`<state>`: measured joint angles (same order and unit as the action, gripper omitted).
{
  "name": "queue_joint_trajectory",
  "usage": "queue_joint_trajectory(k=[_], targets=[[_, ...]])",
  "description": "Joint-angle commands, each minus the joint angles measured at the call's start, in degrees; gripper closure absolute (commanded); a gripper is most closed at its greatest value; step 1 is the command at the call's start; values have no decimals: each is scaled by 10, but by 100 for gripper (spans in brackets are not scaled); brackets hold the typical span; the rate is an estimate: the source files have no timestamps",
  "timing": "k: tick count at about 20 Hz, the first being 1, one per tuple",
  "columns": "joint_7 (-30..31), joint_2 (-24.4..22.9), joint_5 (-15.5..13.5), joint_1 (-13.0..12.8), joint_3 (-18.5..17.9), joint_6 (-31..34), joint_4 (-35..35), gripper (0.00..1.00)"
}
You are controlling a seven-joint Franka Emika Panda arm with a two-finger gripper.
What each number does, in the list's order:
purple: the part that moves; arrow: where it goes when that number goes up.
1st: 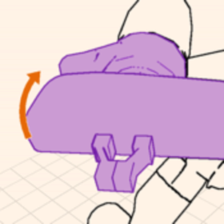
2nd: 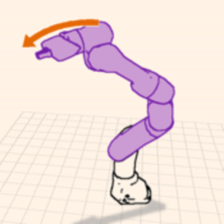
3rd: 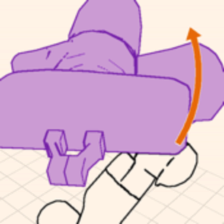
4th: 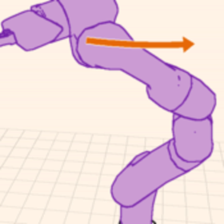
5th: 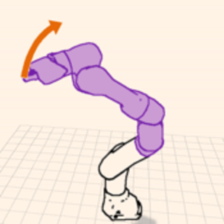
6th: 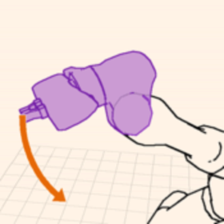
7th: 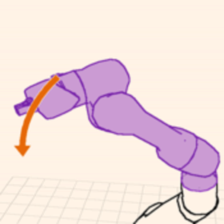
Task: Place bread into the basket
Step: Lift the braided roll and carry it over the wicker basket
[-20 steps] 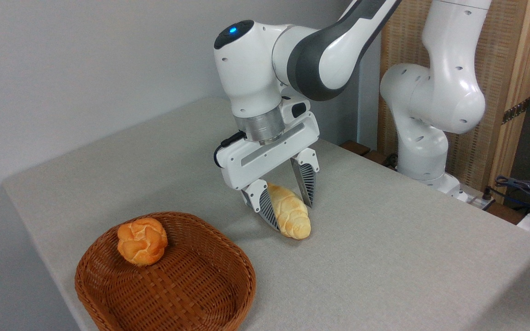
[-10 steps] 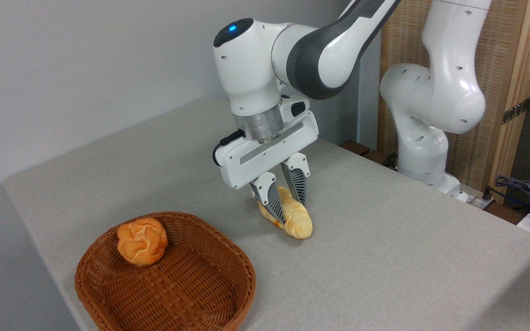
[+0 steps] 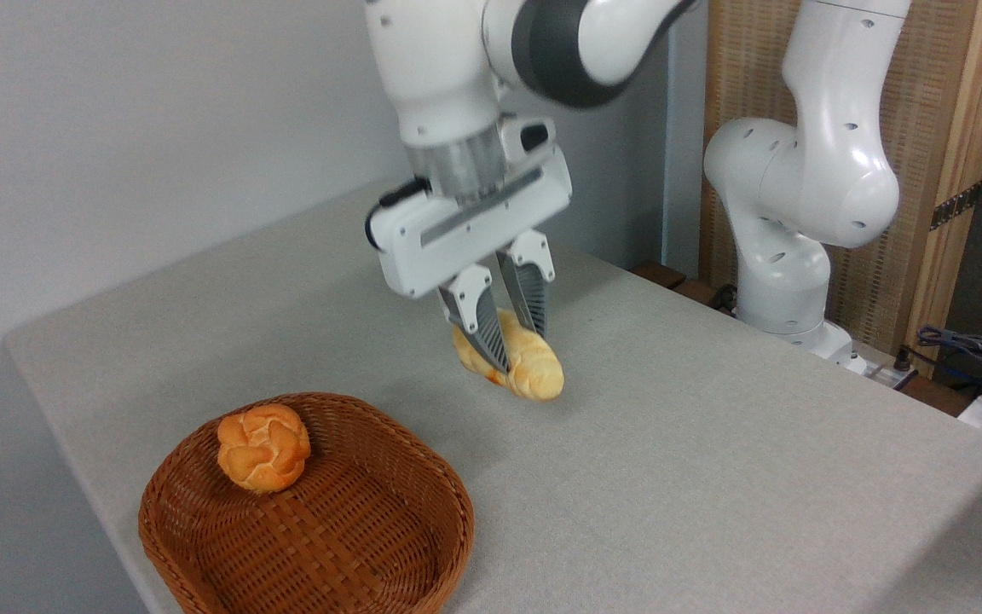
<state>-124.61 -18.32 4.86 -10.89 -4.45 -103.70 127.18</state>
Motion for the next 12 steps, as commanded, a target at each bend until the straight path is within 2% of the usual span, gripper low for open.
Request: queue_joint_trajectory(k=[1, 3, 7, 10, 12], targets=[[98, 18, -74, -3, -36, 21, -71, 67], [203, 46, -95, -2, -37, 19, -119, 64], [432, 114, -102, -4, -37, 9, -207, 56], [570, 162, -115, 2, -38, 9, -264, 52], [656, 185, -122, 3, -51, 3, -280, 52]])
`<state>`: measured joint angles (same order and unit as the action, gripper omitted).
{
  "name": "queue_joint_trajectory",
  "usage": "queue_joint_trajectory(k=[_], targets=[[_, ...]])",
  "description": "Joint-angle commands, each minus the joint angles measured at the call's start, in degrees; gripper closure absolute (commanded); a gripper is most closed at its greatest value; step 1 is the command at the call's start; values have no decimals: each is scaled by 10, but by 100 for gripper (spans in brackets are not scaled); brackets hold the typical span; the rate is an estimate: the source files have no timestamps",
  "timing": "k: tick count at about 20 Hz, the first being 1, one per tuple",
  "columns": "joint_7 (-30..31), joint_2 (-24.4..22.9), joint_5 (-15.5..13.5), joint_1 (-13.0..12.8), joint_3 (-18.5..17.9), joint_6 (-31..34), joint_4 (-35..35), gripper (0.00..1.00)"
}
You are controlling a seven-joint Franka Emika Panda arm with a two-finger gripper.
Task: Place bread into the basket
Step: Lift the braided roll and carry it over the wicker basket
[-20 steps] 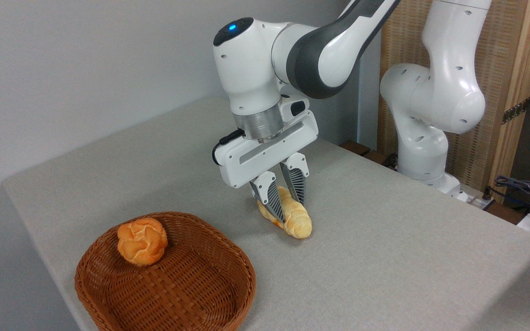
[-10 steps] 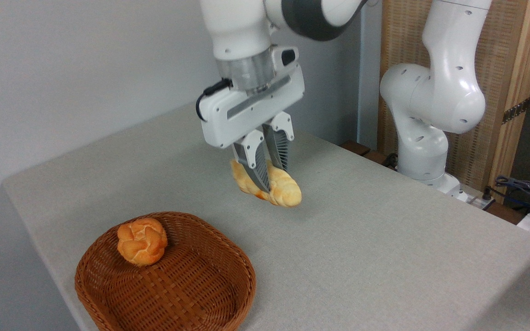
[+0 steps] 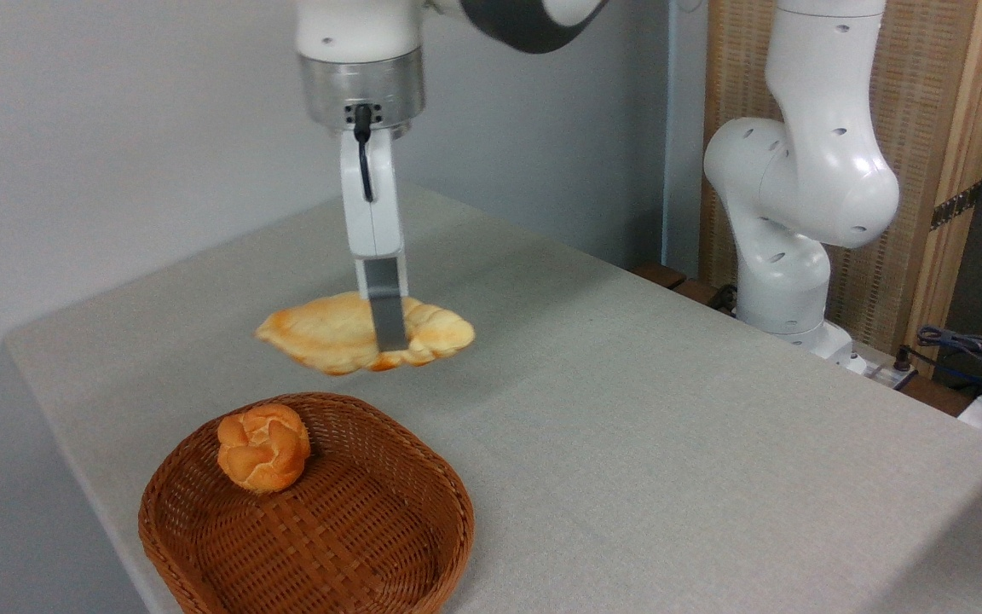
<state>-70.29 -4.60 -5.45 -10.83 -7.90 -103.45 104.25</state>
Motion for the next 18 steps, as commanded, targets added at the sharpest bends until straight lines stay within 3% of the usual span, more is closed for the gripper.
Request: queue_joint_trajectory(k=[1, 3, 5, 6, 8, 10, 18], targets=[[154, 57, -18, 2, -19, -11, -56, 52], [230, 69, -18, 3, -20, -58, -57, 40], [298, 87, -19, 2, -26, -78, -57, 38], [320, 96, -19, 1, -25, -84, -57, 28], [352, 107, -19, -1, -20, -99, -59, 18], [380, 104, -18, -2, -20, -105, -59, 0], [384, 106, -19, -4, -21, -105, -81, 0]])
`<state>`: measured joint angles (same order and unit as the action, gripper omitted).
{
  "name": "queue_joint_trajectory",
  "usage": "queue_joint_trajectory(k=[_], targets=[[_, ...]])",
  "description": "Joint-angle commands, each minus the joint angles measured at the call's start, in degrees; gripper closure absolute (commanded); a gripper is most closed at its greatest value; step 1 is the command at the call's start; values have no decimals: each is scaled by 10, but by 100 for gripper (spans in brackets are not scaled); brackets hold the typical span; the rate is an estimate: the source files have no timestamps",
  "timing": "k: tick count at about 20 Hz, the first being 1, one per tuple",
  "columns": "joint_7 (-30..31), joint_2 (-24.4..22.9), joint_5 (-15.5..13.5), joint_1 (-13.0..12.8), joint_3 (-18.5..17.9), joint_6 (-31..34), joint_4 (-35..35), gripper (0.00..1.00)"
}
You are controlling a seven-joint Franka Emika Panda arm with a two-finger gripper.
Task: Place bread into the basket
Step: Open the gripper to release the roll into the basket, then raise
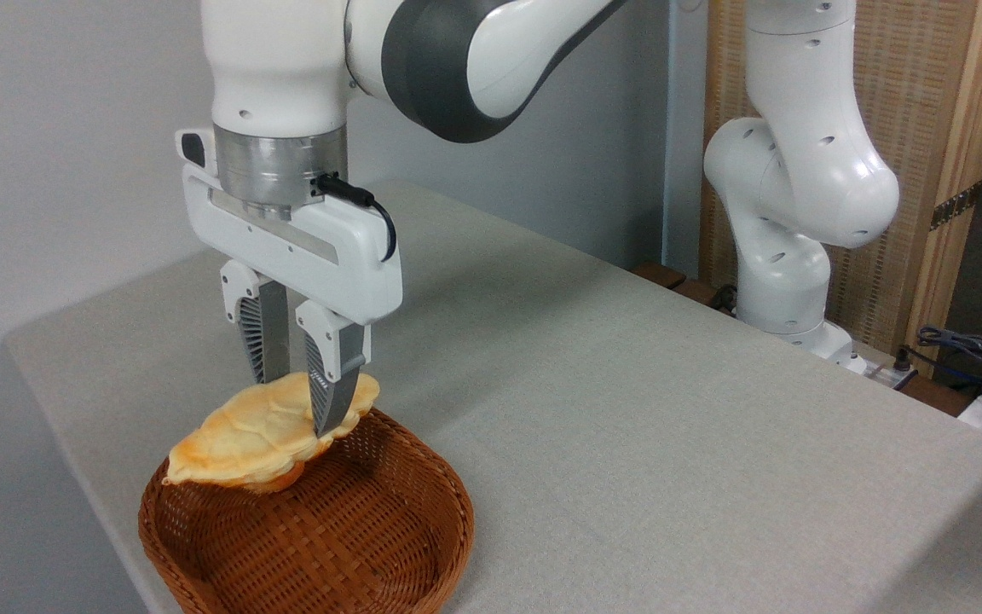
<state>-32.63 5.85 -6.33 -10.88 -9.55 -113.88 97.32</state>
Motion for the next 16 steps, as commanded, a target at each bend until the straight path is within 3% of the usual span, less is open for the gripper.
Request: queue_joint_trajectory(k=[1, 13, 16], targets=[[7, 0, -11, -4, -5, 0, -14, 0], [6, -13, -11, 0, -5, 9, -20, 0], [4, -43, -10, 4, -3, 53, -19, 0]])
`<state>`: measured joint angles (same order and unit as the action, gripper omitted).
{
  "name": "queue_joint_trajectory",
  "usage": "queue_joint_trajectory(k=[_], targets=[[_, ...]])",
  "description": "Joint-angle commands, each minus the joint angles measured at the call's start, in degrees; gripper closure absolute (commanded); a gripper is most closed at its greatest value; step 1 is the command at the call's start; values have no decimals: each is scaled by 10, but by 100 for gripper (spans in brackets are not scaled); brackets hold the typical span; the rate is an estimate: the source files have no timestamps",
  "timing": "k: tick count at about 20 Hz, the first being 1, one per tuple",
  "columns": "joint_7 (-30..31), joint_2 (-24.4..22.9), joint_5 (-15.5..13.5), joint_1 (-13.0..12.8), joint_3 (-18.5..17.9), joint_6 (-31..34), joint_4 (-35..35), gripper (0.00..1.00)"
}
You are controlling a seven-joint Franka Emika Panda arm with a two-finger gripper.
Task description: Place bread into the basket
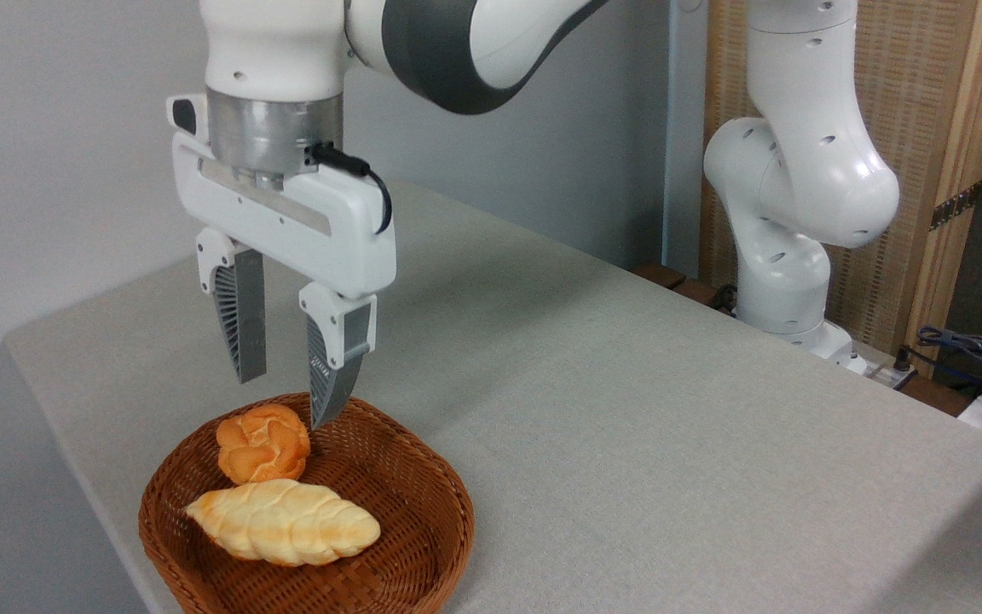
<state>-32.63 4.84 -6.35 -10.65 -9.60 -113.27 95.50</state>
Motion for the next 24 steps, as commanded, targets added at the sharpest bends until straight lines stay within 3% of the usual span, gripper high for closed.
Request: queue_joint_trajectory(k=[1, 2, 6, 11, 15, 18, 24], targets=[[3, -46, -9, 3, -2, 72, -1, 0], [4, -52, -9, 12, -1, 94, -1, 0], [2, -65, -2, 65, 63, 163, -1, 0], [-25, -70, 0, 67, 77, 201, -1, 0], [-39, -72, 1, 67, 77, 201, -1, 0], [-39, -69, 23, 63, 78, 200, -15, 0], [-40, -70, 21, 63, 70, 200, -21, 0]])
